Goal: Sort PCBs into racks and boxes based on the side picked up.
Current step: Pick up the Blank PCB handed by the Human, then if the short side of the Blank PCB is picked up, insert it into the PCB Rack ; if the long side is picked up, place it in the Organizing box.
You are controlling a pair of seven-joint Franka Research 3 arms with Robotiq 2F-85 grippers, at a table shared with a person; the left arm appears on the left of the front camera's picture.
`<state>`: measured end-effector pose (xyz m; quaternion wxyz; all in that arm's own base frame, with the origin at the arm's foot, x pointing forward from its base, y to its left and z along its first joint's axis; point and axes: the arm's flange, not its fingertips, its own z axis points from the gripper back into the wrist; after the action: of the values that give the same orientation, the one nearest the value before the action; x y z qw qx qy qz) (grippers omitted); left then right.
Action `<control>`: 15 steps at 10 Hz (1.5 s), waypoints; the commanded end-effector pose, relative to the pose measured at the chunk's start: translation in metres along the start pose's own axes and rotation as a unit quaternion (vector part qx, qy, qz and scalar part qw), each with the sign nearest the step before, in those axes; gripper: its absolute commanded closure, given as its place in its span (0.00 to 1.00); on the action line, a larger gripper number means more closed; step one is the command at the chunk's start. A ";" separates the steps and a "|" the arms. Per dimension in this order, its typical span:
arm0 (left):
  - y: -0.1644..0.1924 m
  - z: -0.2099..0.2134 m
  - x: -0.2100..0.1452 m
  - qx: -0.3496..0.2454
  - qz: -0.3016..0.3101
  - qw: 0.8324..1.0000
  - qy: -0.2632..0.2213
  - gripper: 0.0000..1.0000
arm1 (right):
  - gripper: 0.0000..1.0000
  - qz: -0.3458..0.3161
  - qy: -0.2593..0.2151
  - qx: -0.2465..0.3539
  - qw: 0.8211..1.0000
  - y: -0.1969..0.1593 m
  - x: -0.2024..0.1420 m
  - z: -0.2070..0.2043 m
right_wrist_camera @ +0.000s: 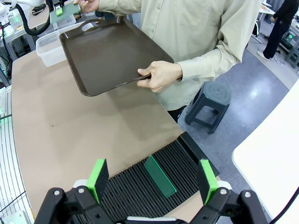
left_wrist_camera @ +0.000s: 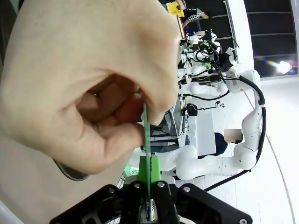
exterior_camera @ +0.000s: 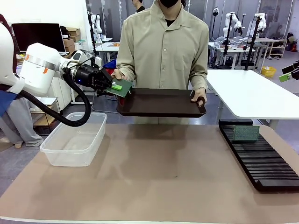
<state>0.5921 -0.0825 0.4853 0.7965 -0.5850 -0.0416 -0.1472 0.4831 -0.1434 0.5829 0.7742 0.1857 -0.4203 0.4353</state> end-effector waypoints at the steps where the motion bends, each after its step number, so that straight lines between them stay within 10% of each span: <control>1: -0.001 0.001 -0.001 -0.011 0.010 1.000 -0.004 1.00 | 0.00 -0.002 0.001 0.002 1.000 0.001 0.000 -0.002; 15: 0.000 0.000 0.000 0.000 0.000 1.000 0.000 1.00 | 0.00 -0.002 0.001 0.002 1.000 0.001 0.000 -0.002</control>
<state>0.5923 -0.0826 0.4846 0.7969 -0.5851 -0.0397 -0.1450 0.4831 -0.1434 0.5829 0.7742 0.1857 -0.4203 0.4353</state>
